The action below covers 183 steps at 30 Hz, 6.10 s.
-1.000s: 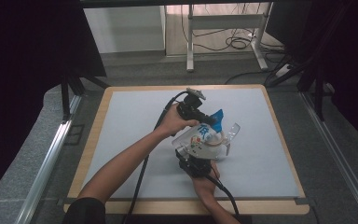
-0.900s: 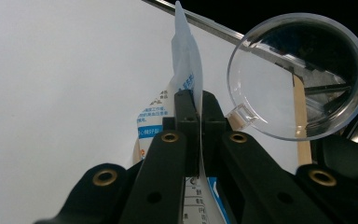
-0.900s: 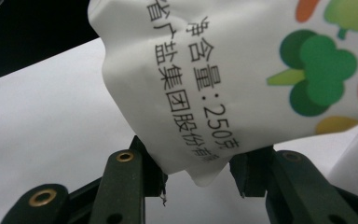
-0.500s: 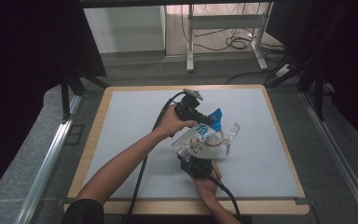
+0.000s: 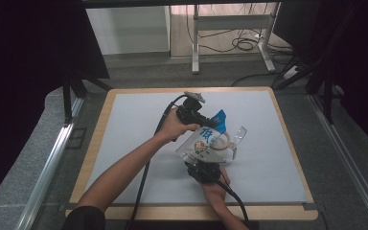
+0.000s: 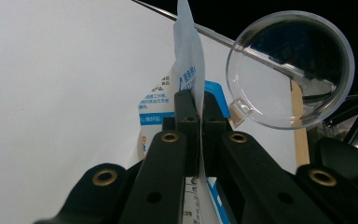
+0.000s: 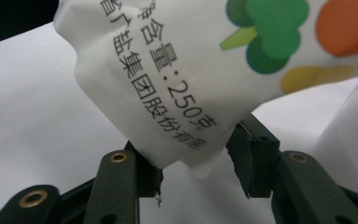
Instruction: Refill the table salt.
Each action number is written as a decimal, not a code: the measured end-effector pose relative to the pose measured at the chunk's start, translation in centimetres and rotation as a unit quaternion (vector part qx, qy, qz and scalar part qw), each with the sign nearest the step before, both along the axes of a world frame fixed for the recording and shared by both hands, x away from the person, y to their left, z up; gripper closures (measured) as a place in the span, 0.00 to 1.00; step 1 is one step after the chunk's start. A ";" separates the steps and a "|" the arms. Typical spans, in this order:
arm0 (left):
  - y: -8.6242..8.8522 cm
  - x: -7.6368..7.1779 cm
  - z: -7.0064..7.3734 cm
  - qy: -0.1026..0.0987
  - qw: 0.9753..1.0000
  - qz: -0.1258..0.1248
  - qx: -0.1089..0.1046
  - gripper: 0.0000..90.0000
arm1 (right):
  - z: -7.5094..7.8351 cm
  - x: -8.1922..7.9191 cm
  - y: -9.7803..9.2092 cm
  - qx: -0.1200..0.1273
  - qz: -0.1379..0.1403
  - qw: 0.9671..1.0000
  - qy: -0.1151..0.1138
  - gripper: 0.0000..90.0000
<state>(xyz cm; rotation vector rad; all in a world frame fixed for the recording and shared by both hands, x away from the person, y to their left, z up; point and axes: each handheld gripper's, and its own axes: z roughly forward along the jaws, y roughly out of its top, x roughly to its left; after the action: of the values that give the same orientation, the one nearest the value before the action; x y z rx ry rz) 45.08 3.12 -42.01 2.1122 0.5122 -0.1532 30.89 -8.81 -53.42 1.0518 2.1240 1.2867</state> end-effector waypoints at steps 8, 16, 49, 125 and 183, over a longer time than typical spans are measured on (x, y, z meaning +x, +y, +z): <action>0.4 -0.2 -0.1 -0.004 1.000 0.004 -0.005 1.00 | 0.0 -0.1 -0.3 -0.008 0.004 1.000 0.009 0.57; 0.8 -0.5 -0.1 -0.005 1.000 0.005 -0.013 1.00 | -0.1 -0.3 -0.3 -0.019 0.014 1.000 0.019 0.53; 3.6 -1.3 0.1 -0.013 0.998 0.035 -0.051 1.00 | 0.0 0.1 -1.6 0.001 0.010 1.000 0.021 0.52; 17.9 -1.5 -3.2 -0.068 0.953 0.274 -0.111 1.00 | 0.1 0.1 -2.7 -0.001 0.013 1.000 0.017 0.51; 24.9 -8.1 -5.5 -0.087 0.939 0.316 -0.107 0.98 | 0.1 0.1 -2.4 -0.003 0.014 1.000 0.016 0.50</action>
<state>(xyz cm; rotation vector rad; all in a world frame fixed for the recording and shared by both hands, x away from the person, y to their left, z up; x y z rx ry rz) 36.99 27.99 -47.52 1.6389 0.9878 0.3308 30.98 -11.23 -53.31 1.0505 2.1726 1.2834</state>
